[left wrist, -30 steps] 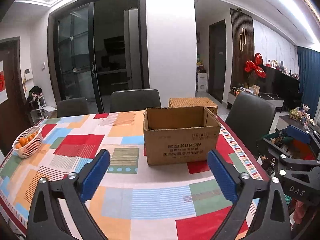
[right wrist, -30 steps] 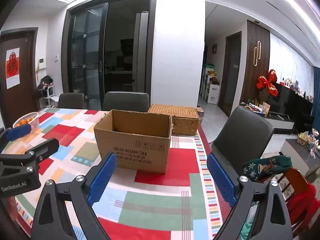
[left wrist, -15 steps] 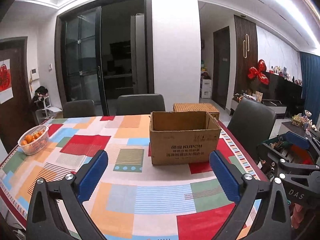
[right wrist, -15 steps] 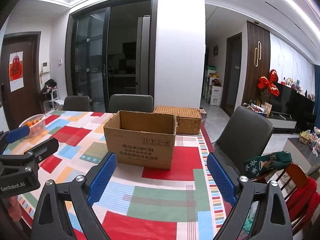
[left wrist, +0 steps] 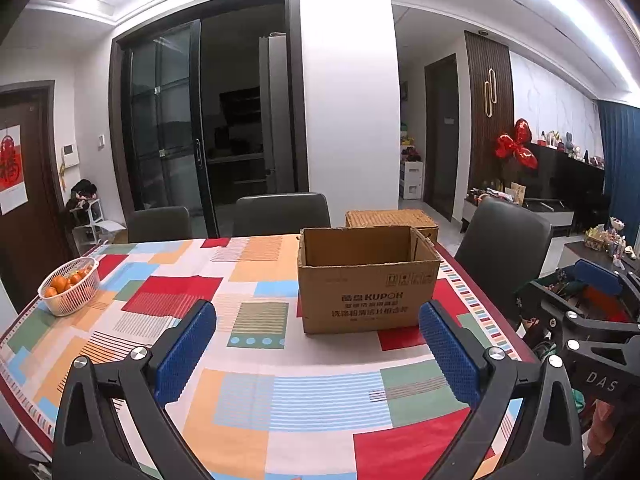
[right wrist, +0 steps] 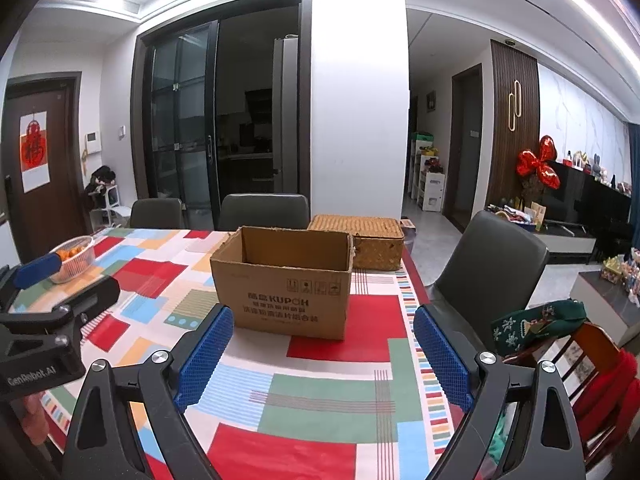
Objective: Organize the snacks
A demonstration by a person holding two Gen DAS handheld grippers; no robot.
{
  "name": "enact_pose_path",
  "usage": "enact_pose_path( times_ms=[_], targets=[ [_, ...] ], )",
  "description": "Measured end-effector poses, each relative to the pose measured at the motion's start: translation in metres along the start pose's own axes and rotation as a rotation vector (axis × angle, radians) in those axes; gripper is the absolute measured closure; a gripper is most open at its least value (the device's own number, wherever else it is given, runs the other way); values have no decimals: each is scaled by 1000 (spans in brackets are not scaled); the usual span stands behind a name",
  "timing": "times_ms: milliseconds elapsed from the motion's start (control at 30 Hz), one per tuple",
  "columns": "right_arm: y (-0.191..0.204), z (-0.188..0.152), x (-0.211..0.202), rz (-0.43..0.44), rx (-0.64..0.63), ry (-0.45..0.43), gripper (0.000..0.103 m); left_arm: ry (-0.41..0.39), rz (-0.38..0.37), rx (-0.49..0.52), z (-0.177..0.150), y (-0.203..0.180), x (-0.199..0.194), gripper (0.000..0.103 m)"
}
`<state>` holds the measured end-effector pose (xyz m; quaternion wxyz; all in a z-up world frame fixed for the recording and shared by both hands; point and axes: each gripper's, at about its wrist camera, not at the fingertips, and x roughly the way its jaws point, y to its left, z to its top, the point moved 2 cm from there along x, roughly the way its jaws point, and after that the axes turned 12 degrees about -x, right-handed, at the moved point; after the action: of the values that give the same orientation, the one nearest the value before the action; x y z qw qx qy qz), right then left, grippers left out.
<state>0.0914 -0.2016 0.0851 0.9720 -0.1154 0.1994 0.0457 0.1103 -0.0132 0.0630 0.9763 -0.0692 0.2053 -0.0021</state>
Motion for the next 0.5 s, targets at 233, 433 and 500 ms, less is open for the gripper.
enact_pose_path(
  times_ms=[233,433,500],
  targets=[
    [-2,-1,0,-9,2,3,11,5,-3,0,0,-1,1,0],
    [-1,-1,0,-13,-4,2,11,2,-2,-2,0,-1,1,0],
    [-1,-1,0,-13,-3,2,11,5,-5,-5,-1,0,1,0]
  ],
)
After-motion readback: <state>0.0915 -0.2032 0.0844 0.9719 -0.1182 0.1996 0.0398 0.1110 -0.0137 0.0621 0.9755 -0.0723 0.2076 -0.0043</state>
